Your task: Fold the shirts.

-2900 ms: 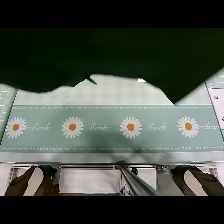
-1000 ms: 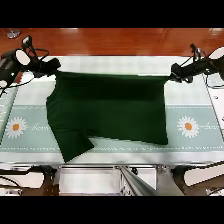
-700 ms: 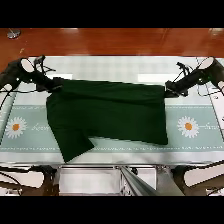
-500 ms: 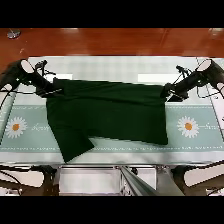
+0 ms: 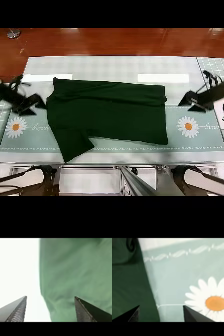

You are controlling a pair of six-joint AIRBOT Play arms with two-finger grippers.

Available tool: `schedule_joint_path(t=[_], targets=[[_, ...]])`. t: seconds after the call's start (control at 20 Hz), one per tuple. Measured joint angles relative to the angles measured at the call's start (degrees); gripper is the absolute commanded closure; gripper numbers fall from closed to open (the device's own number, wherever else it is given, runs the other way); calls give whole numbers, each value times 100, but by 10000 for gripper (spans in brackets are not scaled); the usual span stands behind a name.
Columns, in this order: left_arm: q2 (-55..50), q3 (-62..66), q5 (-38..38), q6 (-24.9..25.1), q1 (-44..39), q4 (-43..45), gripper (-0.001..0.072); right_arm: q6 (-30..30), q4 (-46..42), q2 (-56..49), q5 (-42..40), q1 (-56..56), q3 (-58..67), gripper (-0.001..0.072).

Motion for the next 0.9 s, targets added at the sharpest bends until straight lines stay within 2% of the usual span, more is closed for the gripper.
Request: schedule_joint_path(t=[0.15, 0.3, 0.6, 0.8, 0.85, 0.9], targets=[[752, -1204, 208, 369, 739, -772, 3, -223, 643, 833, -599, -96, -1263, 94], [1152, -2063, 328, 680, 1036, -1128, 3, -522, 1290, 1274, -872, -131, -1961, 93], [1362, -3029, 699, 962, 1152, -1652, 3, -774, 1790, 1517, -1043, -149, -2374, 93], [1373, -3416, 1045, 1292, 833, -2223, 8, -741, 1884, 1545, -1069, -151, -2430, 94], [1346, -3462, 1137, 1397, 688, -2358, 142, -721, 1915, 1552, -1067, -151, -2433, 94], [1329, -3501, 1241, 1513, 533, -2393, 670, -706, 1956, 1552, -1080, -170, -2430, 93]])
